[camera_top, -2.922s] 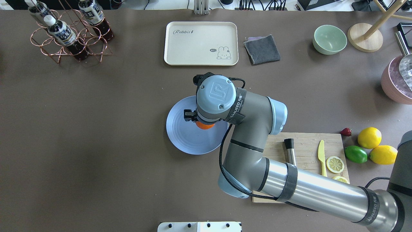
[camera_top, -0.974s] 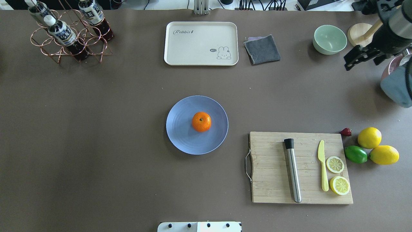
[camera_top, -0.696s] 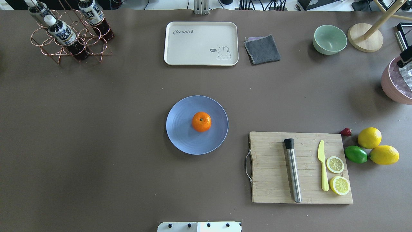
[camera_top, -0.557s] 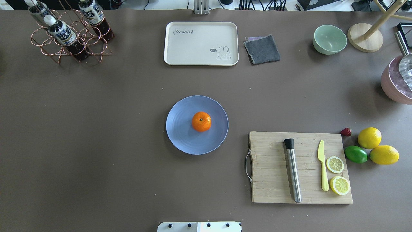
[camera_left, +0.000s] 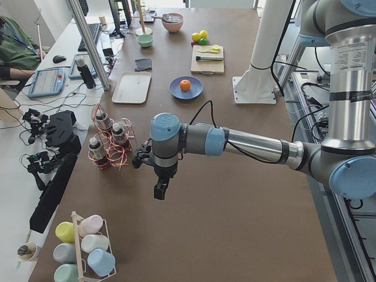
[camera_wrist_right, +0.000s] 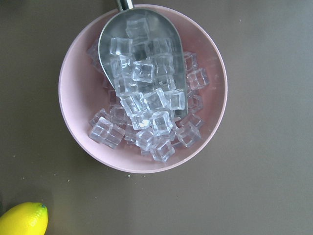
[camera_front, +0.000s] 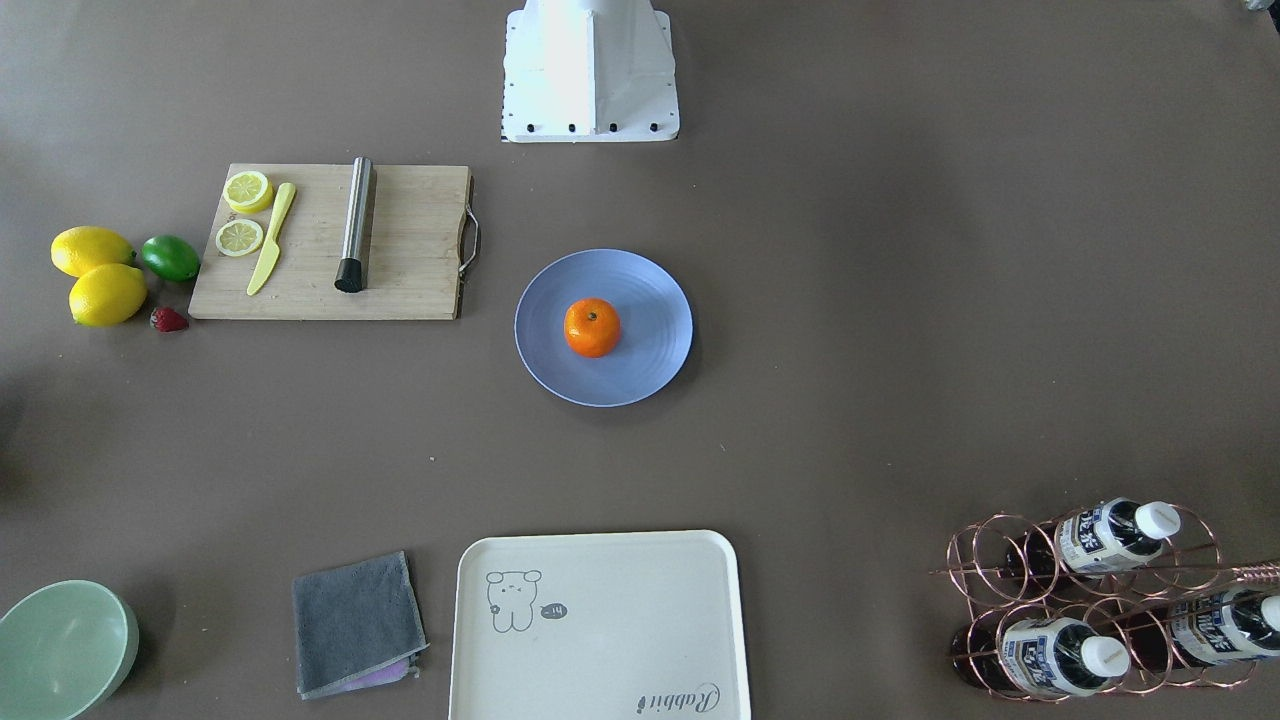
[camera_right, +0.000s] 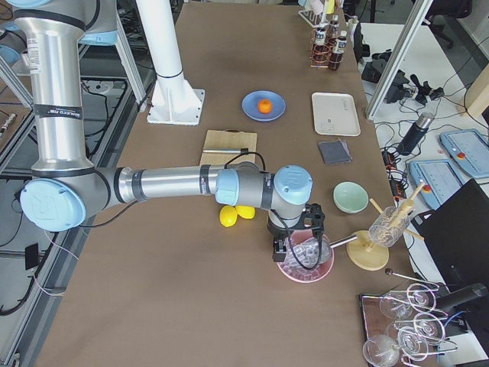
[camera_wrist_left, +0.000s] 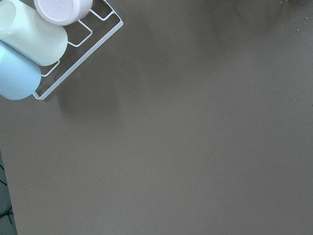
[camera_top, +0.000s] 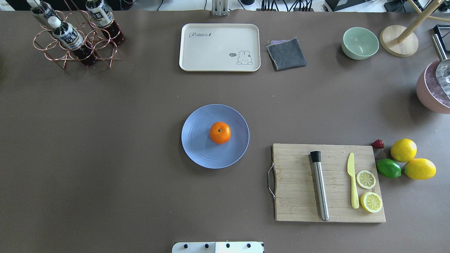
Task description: Pick orange to plate
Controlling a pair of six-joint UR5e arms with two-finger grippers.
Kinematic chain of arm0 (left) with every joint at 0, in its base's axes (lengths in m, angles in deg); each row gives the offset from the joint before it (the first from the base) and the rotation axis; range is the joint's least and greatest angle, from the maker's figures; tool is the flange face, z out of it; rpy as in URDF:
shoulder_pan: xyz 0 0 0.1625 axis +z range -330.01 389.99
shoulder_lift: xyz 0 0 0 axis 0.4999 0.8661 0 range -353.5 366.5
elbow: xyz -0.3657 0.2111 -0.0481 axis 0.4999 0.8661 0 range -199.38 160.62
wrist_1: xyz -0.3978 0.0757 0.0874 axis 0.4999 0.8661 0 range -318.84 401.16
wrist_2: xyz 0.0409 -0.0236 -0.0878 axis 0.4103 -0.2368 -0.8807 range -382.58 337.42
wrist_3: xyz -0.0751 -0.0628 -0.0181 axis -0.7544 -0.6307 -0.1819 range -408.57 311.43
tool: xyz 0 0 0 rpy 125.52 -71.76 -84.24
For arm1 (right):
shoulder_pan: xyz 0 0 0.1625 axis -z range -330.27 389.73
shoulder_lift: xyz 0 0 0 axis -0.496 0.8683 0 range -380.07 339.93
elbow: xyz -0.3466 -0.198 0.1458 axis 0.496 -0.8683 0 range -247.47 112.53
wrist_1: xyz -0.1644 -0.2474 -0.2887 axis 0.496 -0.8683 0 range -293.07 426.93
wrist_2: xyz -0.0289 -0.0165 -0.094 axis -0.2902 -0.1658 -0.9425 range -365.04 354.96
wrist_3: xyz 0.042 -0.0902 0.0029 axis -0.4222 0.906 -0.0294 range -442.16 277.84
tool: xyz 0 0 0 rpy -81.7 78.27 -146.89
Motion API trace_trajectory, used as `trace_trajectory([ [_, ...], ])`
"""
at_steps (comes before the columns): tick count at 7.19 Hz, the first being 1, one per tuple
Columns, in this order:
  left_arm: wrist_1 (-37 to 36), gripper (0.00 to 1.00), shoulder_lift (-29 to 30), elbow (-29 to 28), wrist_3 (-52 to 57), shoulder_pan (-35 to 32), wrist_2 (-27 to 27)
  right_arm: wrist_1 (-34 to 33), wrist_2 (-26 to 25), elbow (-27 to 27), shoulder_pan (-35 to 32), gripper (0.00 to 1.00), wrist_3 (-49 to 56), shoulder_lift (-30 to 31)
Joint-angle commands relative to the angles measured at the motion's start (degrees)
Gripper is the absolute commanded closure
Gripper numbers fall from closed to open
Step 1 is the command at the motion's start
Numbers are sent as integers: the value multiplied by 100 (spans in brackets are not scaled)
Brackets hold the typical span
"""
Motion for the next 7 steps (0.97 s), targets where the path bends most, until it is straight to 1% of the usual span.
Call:
trace_trajectory([
  [1,1,2,-20,-1,1,-9,-72,256,19,32,-121,0,-22,174],
  [4,1,2,-20,-18,10,-35,-72,239,19,41,-121,0,-57,43],
  [7,1,2,-29,-36,10,-44,-72,256,195,50,-121,0,-66,7],
])
